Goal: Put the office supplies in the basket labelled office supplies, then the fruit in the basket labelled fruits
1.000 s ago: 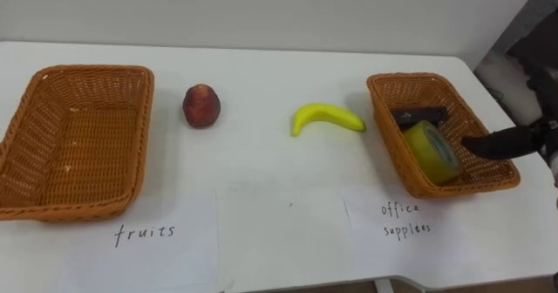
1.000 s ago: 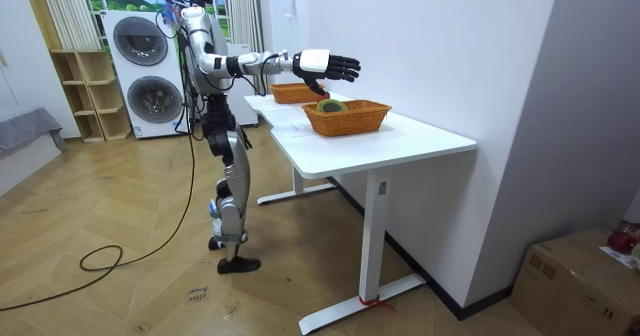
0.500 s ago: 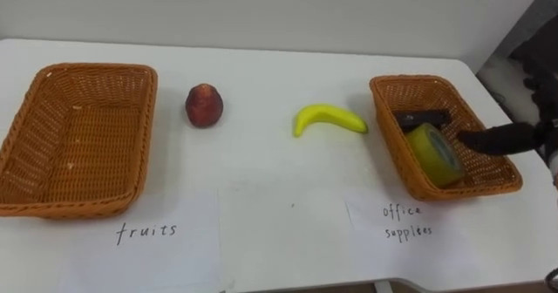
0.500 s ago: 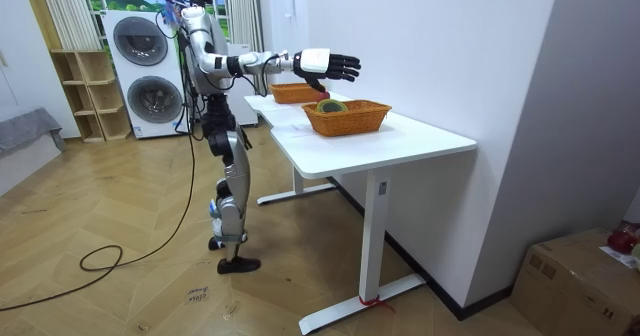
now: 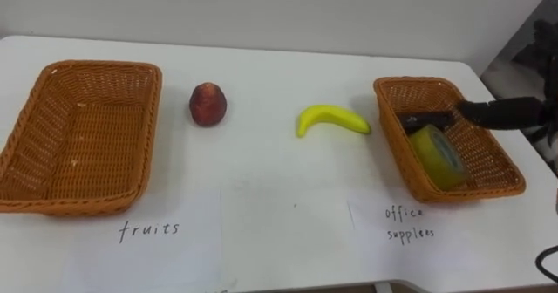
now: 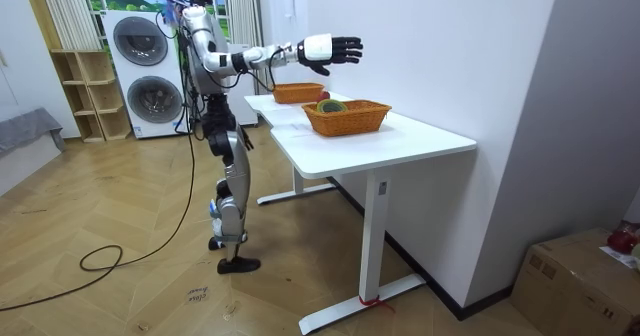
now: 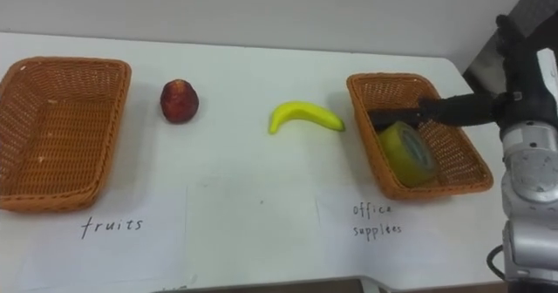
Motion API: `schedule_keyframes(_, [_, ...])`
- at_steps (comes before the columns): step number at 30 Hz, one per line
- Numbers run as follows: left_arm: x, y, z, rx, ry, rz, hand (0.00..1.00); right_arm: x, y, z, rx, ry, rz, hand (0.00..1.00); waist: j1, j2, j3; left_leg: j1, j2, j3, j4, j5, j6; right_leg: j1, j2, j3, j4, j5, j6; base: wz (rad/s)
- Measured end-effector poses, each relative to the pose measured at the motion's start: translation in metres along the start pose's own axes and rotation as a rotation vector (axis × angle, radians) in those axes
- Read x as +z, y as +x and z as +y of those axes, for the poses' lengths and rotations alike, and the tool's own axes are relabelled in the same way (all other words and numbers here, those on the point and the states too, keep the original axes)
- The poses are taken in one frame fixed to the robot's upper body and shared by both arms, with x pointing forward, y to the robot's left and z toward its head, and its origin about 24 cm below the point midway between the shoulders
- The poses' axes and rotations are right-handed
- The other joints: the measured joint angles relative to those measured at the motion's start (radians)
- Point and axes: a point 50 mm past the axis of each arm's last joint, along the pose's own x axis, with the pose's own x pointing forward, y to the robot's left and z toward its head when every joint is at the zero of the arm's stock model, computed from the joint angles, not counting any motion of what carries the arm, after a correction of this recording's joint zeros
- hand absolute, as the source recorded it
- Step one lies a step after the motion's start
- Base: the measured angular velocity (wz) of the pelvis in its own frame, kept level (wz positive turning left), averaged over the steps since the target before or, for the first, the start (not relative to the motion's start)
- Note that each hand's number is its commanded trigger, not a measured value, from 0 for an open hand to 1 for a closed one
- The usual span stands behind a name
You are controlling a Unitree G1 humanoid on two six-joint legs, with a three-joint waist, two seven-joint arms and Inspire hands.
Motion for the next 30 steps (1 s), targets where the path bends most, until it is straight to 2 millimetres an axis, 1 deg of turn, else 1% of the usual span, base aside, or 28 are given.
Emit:
schedule_keyframes(3, [0.004, 0.0, -0.001, -0.004, 0.006, -0.017, 0.0, 0.005, 0.003, 0.003, 0.0, 0.025, -0.016, 0.0, 0.013, 0.0, 0.0, -0.002, -0.001, -0.003, 0.001, 0.0, 0.0, -0.001, -0.002, -0.007, 0.0, 0.0, 0.0, 0.04])
schedule_keyframes(7, [0.0, 0.0, -0.001, -0.004, 0.011, -0.009, 0.0, 0.014, 0.003, 0.003, -0.012, 0.066, -0.054, 0.0, 0.035, -0.004, -0.0029, -0.009, -0.001, -0.007, 0.002, 0.0, 0.0, -0.004, -0.003, -0.018, -0.001, 0.0, 0.0, 0.02])
schedule_keyframes(11, [-0.015, -0.003, 0.001, -0.006, 0.035, 0.028, 0.0, 0.031, 0.009, 0.007, -0.015, 0.071, -0.112, 0.0, 0.037, -0.004, -0.0031, -0.01, -0.001, -0.01, 0.002, 0.0, 0.0, -0.004, -0.003, -0.022, -0.001, 0.0, 0.0, 0.03])
schedule_keyframes(12, [-0.018, -0.003, 0.002, -0.007, 0.042, 0.039, 0.0, 0.036, 0.011, 0.009, -0.012, 0.073, -0.128, 0.0, 0.037, -0.005, -0.0036, -0.012, -0.001, -0.016, 0.003, 0.0, 0.0, -0.004, -0.003, -0.027, -0.002, 0.0, 0.0, 0.11])
schedule_keyframes(13, [-0.021, -0.004, 0.003, -0.007, 0.045, 0.046, 0.0, 0.039, 0.012, 0.009, -0.012, 0.065, -0.136, 0.0, 0.04, -0.008, -0.0057, -0.014, -0.001, -0.023, 0.003, 0.0, 0.0, -0.003, -0.003, -0.033, -0.002, 0.0, 0.0, 0.14])
schedule_keyframes(15, [-0.023, -0.004, 0.004, -0.006, 0.05, 0.059, 0.0, 0.04, 0.012, 0.013, 0.011, 0.041, -0.143, 0.0, 0.049, -0.01, -0.0067, -0.015, -0.001, -0.028, 0.004, 0.0, 0.0, -0.002, -0.003, -0.04, -0.002, 0.0, 0.0, 0.09])
schedule_keyframes(16, [-0.023, -0.004, 0.004, -0.01, 0.052, 0.065, 0.0, 0.041, 0.012, 0.017, 0.03, 0.026, -0.146, 0.0, 0.058, -0.015, -0.0093, -0.016, -0.001, -0.028, 0.004, 0.0, 0.0, -0.003, -0.002, -0.041, -0.003, 0.0, 0.0, 0.0])
schedule_keyframes(18, [-0.024, -0.004, 0.005, -0.015, 0.054, 0.07, 0.0, 0.041, 0.012, 0.02, 0.057, 0.01, -0.149, 0.0, 0.067, -0.017, -0.0091, -0.021, -0.002, -0.031, 0.005, 0.0, 0.0, -0.004, -0.002, -0.046, -0.004, 0.0, 0.0, 0.08])
schedule_keyframes(19, [-0.025, -0.004, 0.005, -0.014, 0.055, 0.075, 0.0, 0.042, 0.011, 0.023, 0.07, 0.006, -0.149, 0.0, 0.068, -0.023, -0.0103, -0.028, -0.002, -0.037, 0.01, 0.0, 0.0, -0.005, -0.004, -0.058, -0.004, 0.0, 0.0, 0.16])
schedule_keyframes(20, [-0.025, -0.003, 0.006, -0.013, 0.056, 0.075, 0.0, 0.042, 0.011, 0.025, 0.077, 0.003, -0.15, 0.0, 0.068, -0.025, -0.0087, -0.03, -0.002, -0.041, 0.011, 0.0, 0.0, -0.006, -0.005, -0.066, -0.004, 0.0, 0.0, 0.16])
schedule_keyframes(22, [-0.026, -0.003, 0.009, -0.006, 0.06, 0.08, 0.0, 0.042, 0.011, 0.029, 0.1, -0.001, -0.151, 0.0, 0.079, -0.032, -0.0118, -0.046, -0.002, -0.046, 0.016, 0.0, 0.0, -0.017, -0.005, -0.069, -0.004, 0.0, 0.0, 0.06])
schedule_keyframes(24, [-0.025, -0.002, 0.009, -0.005, 0.061, 0.08, 0.0, 0.043, 0.01, 0.029, 0.101, -0.002, -0.154, 0.0, 0.088, -0.033, -0.0106, -0.048, -0.003, -0.047, 0.017, 0.0, 0.0, -0.018, -0.005, -0.069, -0.005, 0.0, 0.0, 0.03])
schedule_keyframes(26, [-0.024, -0.002, 0.01, -0.004, 0.062, 0.078, 0.0, 0.043, 0.01, 0.029, 0.101, -0.01, -0.155, 0.0, 0.088, -0.033, -0.0094, -0.053, -0.004, -0.056, 0.018, 0.0, 0.0, -0.02, -0.006, -0.07, -0.005, 0.0, 0.0, 0.09])
schedule_keyframes(30, [-0.02, 0.0, 0.014, 0.006, 0.064, 0.071, 0.0, 0.043, 0.009, 0.038, 0.126, -0.095, -0.169, 0.0, 0.096, -0.033, -0.0089, -0.066, -0.003, -0.055, 0.019, 0.0, 0.0, -0.033, -0.005, -0.068, -0.004, 0.0, 0.0, 0.0])
